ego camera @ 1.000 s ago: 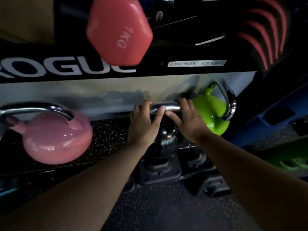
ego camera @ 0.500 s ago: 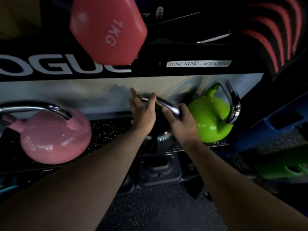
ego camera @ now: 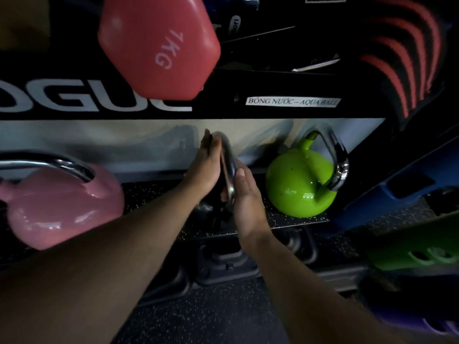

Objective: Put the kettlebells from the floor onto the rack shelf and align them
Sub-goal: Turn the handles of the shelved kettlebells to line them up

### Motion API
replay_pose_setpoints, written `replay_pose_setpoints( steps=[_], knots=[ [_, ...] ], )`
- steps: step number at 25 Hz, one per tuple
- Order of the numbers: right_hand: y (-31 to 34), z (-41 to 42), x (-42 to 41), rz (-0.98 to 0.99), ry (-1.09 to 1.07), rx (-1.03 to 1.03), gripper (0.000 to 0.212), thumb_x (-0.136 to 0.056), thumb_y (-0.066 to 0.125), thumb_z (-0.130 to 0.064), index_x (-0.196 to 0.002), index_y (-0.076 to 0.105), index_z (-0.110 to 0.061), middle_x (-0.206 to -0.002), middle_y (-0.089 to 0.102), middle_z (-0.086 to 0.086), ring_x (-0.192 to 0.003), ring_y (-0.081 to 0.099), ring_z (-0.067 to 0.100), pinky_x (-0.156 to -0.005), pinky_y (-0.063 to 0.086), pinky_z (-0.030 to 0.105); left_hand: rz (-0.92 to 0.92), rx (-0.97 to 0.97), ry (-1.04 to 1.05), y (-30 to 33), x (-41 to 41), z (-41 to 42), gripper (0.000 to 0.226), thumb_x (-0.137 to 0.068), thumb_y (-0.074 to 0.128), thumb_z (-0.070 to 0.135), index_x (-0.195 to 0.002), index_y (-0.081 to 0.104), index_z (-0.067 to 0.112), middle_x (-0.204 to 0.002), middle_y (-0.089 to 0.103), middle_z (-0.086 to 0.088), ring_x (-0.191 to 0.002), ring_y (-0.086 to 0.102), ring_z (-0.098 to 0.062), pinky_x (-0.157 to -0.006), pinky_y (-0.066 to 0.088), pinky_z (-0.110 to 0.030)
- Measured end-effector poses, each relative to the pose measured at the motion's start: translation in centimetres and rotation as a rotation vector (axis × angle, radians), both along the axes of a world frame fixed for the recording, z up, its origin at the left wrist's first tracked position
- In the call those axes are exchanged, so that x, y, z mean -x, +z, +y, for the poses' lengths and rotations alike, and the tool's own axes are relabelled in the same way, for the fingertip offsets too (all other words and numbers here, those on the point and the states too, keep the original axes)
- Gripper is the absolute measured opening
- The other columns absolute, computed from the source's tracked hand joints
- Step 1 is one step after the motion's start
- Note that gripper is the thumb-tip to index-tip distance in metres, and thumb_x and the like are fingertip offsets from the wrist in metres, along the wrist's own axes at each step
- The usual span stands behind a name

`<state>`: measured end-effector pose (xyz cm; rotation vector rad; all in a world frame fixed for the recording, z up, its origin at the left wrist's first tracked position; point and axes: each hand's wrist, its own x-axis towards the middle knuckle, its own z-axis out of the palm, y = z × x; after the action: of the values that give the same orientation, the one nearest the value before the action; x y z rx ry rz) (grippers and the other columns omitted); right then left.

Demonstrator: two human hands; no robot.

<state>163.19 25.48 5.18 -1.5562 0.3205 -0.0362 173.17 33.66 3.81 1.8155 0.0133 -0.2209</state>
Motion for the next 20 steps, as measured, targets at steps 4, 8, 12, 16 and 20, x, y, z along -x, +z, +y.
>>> replay_pose_setpoints(
  steps=[4,8,12,16,20],
  knots=[
    [-0.2,0.6,-0.2,0.001,-0.043,-0.031,0.038,-0.107,0.032,-0.037,-0.138,0.053,-0.036,-0.114,0.067,0.002,-0.092,0.058,0.008,-0.079,0.048,0.023,0.009,-0.001,-0.064,0.2,0.1,0.2,0.059,-0.100,0.017,0.055,-0.154,0.008,0.033,-0.160,0.024,-0.005,-0.143,0.028,-0.025,-0.116,0.022,-0.041],
    [-0.4,1.6,-0.2,0.014,-0.081,-0.066,0.041,-0.107,0.030,-0.034,-0.144,0.048,-0.030,-0.138,0.059,0.000,-0.119,0.056,0.009,-0.072,0.047,0.003,0.005,-0.004,-0.013,0.0,-0.3,-0.2,0.056,-0.100,0.018,0.053,-0.153,0.013,0.034,-0.157,0.032,-0.003,-0.142,0.032,-0.026,-0.117,0.020,-0.050],
    [-0.2,1.2,-0.1,0.006,-0.059,-0.072,0.041,-0.108,0.030,-0.034,-0.144,0.048,-0.031,-0.136,0.060,-0.004,-0.116,0.058,-0.002,-0.073,0.047,0.004,-0.037,-0.026,-0.032,-0.4,-0.1,0.0,0.055,-0.099,0.018,0.057,-0.151,0.015,0.040,-0.156,0.034,0.000,-0.140,0.036,-0.026,-0.116,0.025,-0.050],
    [-0.2,1.5,-0.1,0.012,-0.063,-0.076,0.041,-0.108,0.029,-0.035,-0.144,0.048,-0.033,-0.139,0.059,0.000,-0.116,0.058,0.004,-0.075,0.046,0.003,-0.101,-0.006,-0.024,-0.2,-0.4,0.1,0.052,-0.102,0.021,0.048,-0.151,0.026,0.030,-0.154,0.037,0.000,-0.139,0.037,-0.021,-0.116,0.026,-0.041],
    [-0.4,1.8,0.0,0.022,-0.066,-0.043,0.042,-0.107,0.027,-0.039,-0.145,0.046,-0.037,-0.138,0.059,-0.001,-0.114,0.056,-0.005,-0.073,0.044,-0.001,-0.143,-0.014,-0.037,-0.5,-0.5,0.2,0.051,-0.103,0.023,0.043,-0.150,0.029,0.022,-0.153,0.038,-0.004,-0.139,0.037,-0.019,-0.115,0.027,-0.035]
  ],
)
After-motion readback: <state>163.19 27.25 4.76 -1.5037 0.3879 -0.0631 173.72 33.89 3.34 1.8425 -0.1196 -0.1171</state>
